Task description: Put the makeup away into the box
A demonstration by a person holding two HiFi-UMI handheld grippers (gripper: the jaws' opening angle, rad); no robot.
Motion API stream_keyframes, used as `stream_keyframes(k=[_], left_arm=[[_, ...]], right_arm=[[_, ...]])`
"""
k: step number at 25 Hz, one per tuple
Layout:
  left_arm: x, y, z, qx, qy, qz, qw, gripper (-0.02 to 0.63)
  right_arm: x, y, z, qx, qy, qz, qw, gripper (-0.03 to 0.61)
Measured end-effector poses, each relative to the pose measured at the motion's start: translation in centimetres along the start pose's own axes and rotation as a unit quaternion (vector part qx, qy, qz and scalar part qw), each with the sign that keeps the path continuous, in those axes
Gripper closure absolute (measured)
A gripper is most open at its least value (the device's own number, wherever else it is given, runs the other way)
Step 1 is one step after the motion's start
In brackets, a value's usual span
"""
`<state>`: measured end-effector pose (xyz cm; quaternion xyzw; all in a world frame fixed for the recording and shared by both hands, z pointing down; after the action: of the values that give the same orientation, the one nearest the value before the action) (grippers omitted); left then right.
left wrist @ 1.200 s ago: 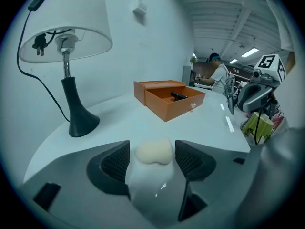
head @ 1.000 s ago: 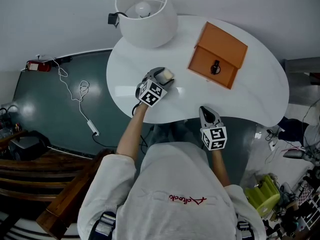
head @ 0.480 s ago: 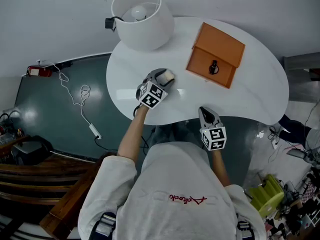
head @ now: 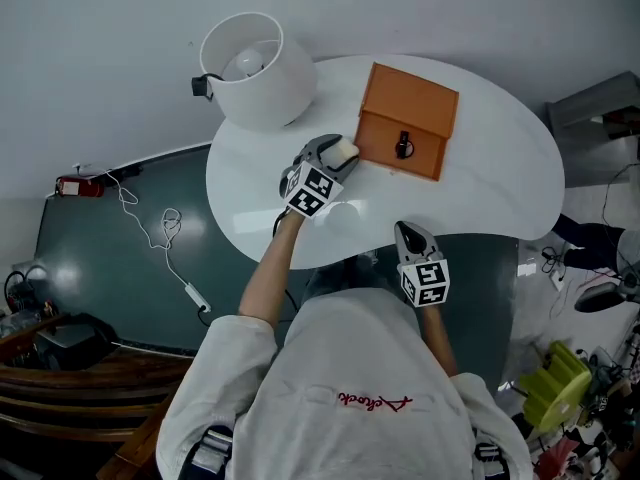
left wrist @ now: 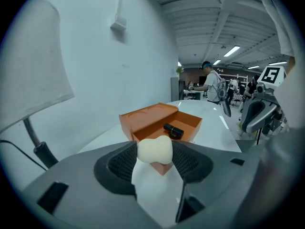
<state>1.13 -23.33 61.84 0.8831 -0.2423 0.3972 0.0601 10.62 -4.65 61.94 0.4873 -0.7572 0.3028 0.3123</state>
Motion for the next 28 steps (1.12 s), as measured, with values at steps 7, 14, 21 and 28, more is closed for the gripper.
stream_keyframes(k=[7, 14, 21, 28], left_arm=[[2.8, -1.9, 4.0, 0.028, -0.004, -0.027, 0.9992, 0.377], [5.7, -3.4, 4.7, 0.038, 0.015, -0.052, 0.9978, 0.377], [7.1, -4.1, 3.9, 0.043, 0.029, -0.06, 0.9969, 0.342], [6.8, -3.8, 3.9, 0.034, 0.023, -0.057, 0.9975, 0.344]], right_arm=[[-2.1, -2.7, -1.1, 0.04, -0.01, -0.038, 0.998, 0.558], [-3.1, -4.5, -2.6, 0.07, -0.004, -0.058, 0.996, 0.558], [-2.7, -5.0, -2.7, 0.075, 0.001, -0.056, 0.996, 0.558], [-2.2, -5.0, -2.4, 0.07, 0.004, -0.049, 0.996, 0.558]])
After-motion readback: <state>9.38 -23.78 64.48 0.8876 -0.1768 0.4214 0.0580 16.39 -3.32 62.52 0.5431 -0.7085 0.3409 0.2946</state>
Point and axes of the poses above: the fingertips, and each gripper's own axes: x forward along the fingers, y to its left, z out of its top, the point moved 1 cm from there along -x, backward along the fingers, and after that the axes turned 15 degrees about y, right-handed, at the moved point
